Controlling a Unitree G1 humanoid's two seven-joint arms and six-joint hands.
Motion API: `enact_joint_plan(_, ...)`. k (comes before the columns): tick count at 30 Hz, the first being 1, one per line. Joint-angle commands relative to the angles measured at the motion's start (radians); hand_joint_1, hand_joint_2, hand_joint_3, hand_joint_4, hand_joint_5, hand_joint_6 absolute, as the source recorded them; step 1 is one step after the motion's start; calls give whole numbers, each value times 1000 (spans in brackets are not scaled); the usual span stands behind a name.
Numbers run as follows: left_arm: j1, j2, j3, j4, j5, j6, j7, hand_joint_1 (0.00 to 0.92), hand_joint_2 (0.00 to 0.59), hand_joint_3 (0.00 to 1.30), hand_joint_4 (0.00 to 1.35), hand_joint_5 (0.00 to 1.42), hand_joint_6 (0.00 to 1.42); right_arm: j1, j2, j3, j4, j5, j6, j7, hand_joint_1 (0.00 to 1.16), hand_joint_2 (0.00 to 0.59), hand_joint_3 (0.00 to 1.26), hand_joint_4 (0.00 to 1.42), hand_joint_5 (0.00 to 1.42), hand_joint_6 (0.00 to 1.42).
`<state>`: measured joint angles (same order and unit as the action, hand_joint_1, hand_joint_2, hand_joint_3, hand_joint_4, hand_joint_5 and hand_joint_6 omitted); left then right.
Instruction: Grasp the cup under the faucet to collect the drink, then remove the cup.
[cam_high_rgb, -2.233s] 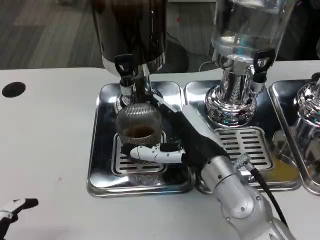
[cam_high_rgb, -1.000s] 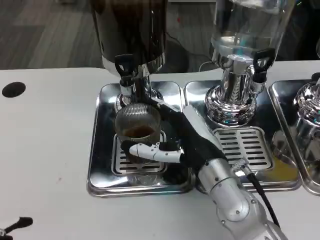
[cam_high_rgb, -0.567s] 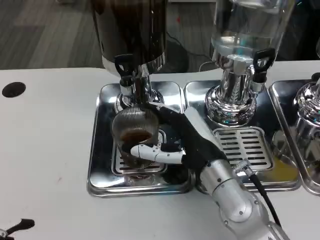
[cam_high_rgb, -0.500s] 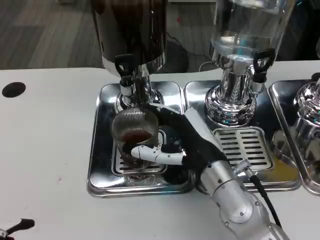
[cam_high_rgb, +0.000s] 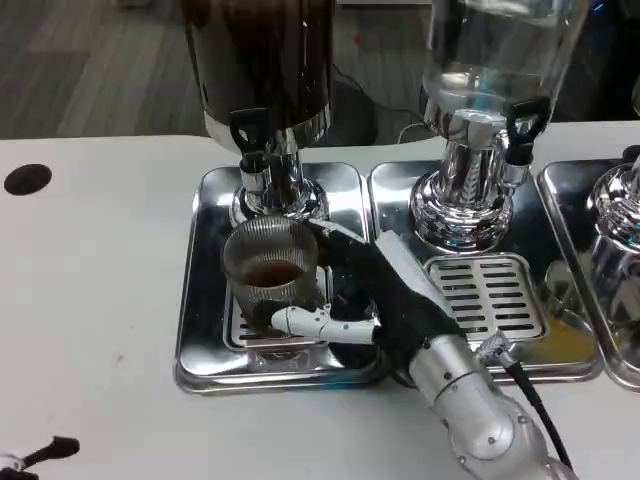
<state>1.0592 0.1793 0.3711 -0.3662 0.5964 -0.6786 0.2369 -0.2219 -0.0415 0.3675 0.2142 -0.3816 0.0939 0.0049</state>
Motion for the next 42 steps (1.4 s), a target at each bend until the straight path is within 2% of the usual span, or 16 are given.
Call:
enact_joint_plan(1, 10, -4, -1, 1, -1, 3, -14, 3, 127, 390, 322, 407, 618, 3, 17, -1, 23, 7, -26, -13, 652, 80, 193, 194, 197, 21)
enact_joint_plan(8, 6, -3, -1, 9, -2, 5, -15, 3, 127, 390, 329, 408, 618, -10, 34, 2, 43, 14, -25, -11, 653, 79, 194, 185, 197, 24)
enact_joint_plan(19, 0, 3, -4, 25, -4, 11, -29, 3, 128, 396, 332, 416, 618, -24, 49, -13, 65, 37, -33, -7, 655, 86, 103, 100, 183, 9)
enact_joint_plan(33, -22, 14, -3, 26, -11, 41, -69, 4, 130, 410, 344, 424, 618, -38, 61, -47, 102, 86, -77, -9, 665, 92, 119, 144, 208, 55)
enact_joint_plan(42, -45, 23, -3, 24, -17, 67, -91, 6, 134, 412, 347, 425, 627, -50, 58, -54, 131, 106, -108, 5, 665, 92, 138, 157, 214, 63)
